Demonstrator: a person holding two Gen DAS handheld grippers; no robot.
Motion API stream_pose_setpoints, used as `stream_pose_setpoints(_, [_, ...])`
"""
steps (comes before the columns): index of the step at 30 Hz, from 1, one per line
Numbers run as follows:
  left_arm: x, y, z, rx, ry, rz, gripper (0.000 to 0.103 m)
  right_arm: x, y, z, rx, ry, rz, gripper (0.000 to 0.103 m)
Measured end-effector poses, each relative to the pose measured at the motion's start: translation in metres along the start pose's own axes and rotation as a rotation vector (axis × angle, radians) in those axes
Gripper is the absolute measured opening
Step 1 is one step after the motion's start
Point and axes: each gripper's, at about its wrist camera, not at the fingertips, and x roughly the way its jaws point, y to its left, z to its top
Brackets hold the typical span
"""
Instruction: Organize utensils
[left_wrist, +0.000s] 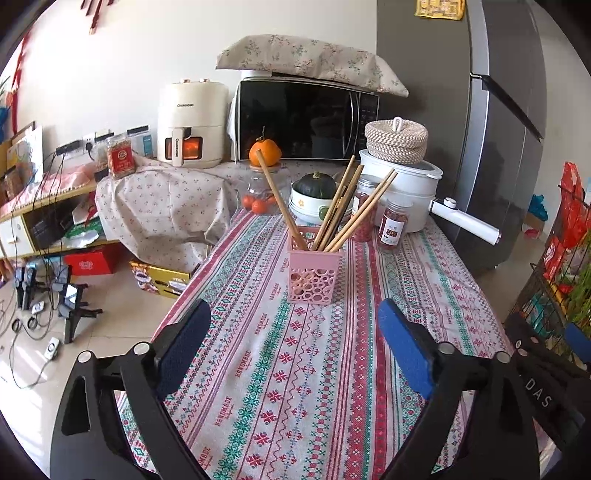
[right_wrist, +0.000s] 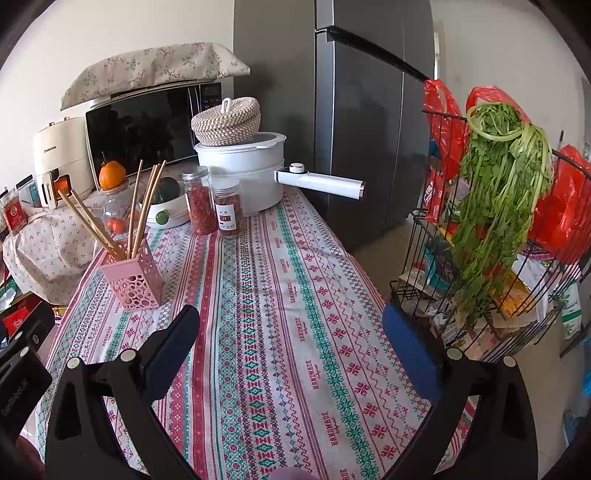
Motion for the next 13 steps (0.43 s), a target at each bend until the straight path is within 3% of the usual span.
stream_pose_setpoints(3, [0.001,-0.0015,0.0,0.006,0.002,-0.013,0.08,0.0006,0.0003,-0.0001,-0.001,0.001,0.0,0.096])
stream_pose_setpoints(7, [0.0013,-0.0009,0.002,0.0,0.004,-0.002,0.096,0.0013,0.0001,-0.0001,-0.003,0.0,0.001,0.096])
stream_pose_setpoints(13, [0.0037,0.0006,0.0043,-0.006,0.029,-0.002,0.096,0.002,-0.0003,-0.0005,0.0,0.0,0.003,0.096])
